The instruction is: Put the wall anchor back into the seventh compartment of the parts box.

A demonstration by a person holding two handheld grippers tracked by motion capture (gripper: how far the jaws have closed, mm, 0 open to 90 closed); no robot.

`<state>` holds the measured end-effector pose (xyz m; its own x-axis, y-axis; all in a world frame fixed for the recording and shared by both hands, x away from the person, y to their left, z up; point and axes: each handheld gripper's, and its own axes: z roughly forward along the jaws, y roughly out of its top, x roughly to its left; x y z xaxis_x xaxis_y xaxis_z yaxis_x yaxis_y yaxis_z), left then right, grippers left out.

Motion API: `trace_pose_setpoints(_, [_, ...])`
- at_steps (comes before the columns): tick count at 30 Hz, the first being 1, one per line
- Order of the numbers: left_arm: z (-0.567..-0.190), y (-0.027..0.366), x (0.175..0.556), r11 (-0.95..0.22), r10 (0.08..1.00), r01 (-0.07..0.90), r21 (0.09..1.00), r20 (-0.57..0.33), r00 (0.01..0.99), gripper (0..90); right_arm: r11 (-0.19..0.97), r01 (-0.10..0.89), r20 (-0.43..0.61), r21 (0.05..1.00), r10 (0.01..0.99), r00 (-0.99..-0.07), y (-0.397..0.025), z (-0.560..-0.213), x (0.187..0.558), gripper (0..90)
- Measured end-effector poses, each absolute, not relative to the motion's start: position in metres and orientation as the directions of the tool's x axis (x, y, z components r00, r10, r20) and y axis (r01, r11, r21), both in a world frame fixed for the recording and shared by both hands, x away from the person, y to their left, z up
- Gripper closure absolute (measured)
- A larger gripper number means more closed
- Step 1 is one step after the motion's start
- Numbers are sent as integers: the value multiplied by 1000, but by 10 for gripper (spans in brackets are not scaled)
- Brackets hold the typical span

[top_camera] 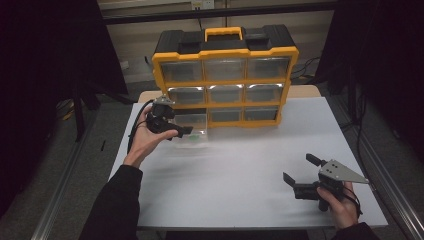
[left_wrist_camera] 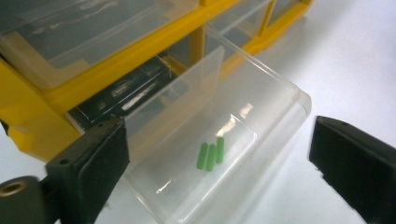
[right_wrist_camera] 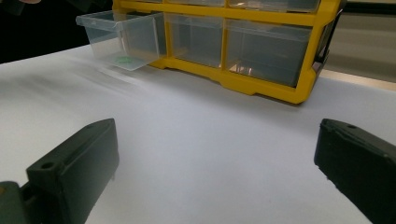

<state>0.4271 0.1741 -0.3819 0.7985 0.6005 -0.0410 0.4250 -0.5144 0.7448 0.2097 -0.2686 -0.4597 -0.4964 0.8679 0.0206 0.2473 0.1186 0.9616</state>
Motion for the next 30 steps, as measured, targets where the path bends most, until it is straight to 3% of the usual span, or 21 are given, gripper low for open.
trace_pose_setpoints(10, [-387,176,402,-458,620,345,819,17,784,36,121,246,17,962,868,-495,-268,-460,210,0])
trace_pose_setpoints(13, [-392,179,397,-425,617,344,837,-10,787,33,121,246,18,962,868,-496,-268,-460,210,0])
trace_pose_setpoints(30, [-421,199,360,-321,647,253,912,16,762,38,115,245,21,963,870,-492,-268,-459,209,0])
